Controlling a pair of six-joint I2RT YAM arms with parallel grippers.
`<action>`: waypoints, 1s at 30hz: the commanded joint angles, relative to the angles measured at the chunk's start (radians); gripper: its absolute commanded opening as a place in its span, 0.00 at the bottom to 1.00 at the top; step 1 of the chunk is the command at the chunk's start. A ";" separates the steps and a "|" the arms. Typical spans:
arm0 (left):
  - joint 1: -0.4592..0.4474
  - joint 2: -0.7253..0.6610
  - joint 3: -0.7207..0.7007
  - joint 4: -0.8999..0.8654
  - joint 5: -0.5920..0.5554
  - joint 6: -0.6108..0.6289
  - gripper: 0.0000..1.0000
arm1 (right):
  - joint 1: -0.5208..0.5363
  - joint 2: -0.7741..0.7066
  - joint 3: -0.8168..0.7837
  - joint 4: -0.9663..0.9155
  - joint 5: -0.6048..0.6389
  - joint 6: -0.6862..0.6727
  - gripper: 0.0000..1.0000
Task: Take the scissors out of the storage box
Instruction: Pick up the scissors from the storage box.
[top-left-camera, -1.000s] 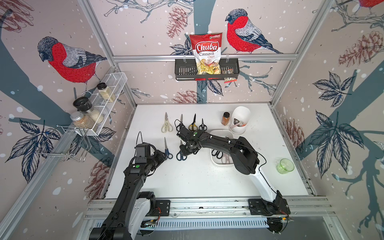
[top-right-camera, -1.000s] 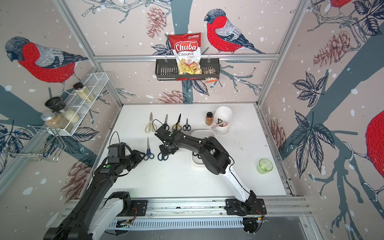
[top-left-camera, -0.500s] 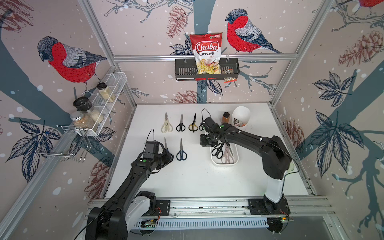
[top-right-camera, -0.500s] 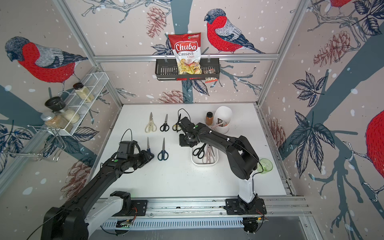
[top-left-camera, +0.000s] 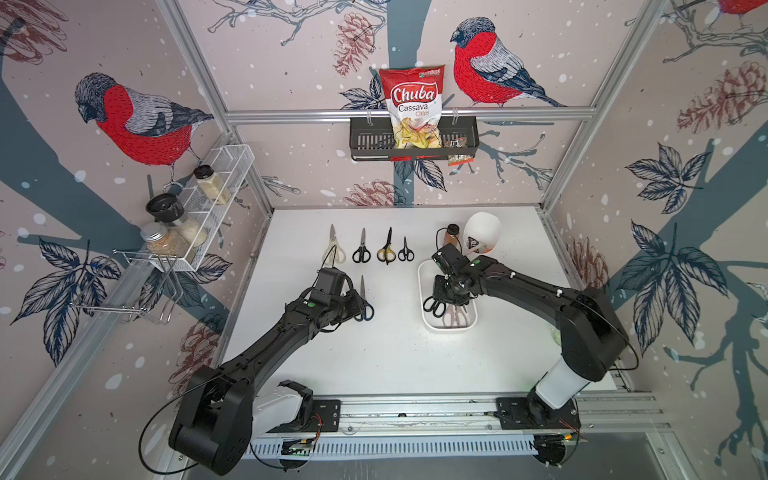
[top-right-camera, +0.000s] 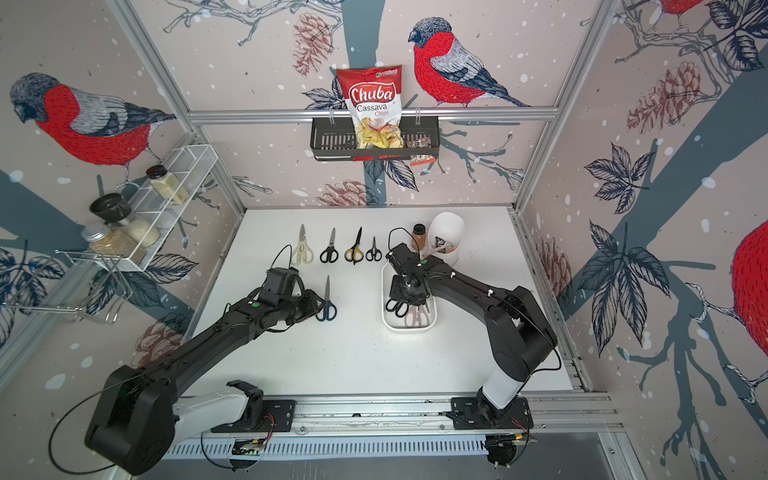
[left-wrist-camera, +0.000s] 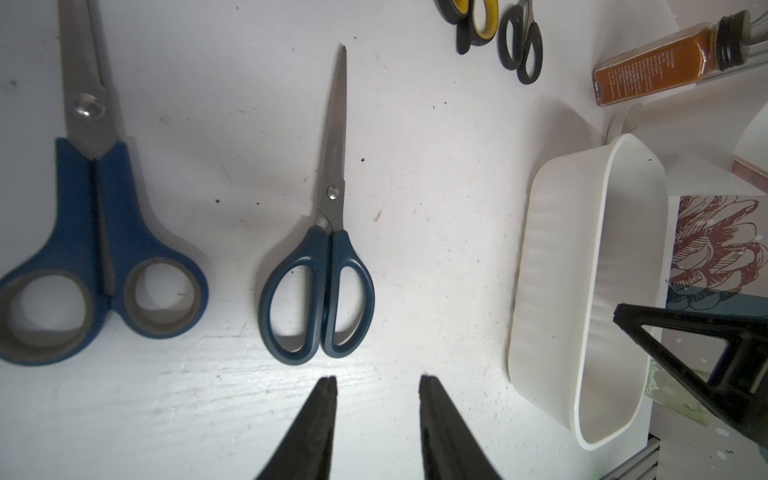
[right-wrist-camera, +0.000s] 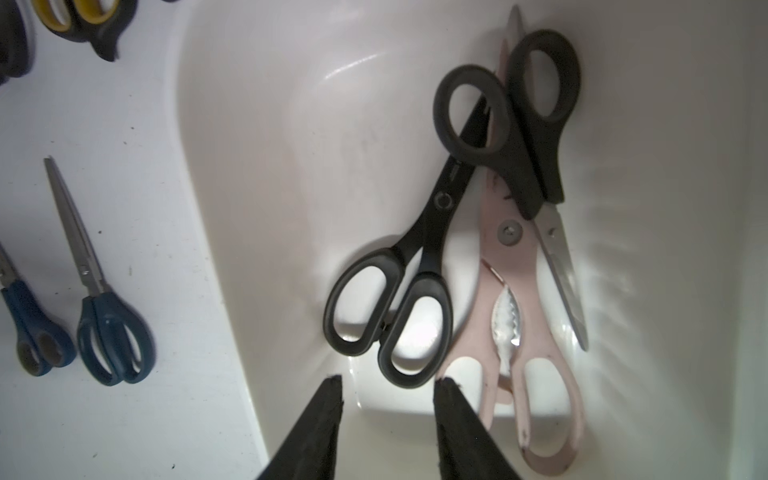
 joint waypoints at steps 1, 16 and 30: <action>-0.003 -0.011 0.007 0.023 -0.053 -0.021 0.39 | 0.024 0.028 0.010 0.006 0.053 0.085 0.43; 0.000 -0.129 -0.067 -0.039 -0.120 0.000 0.40 | 0.096 0.220 0.115 -0.068 0.190 0.219 0.43; 0.024 -0.156 -0.063 -0.068 -0.126 0.030 0.40 | 0.070 0.223 0.020 0.019 0.160 0.233 0.38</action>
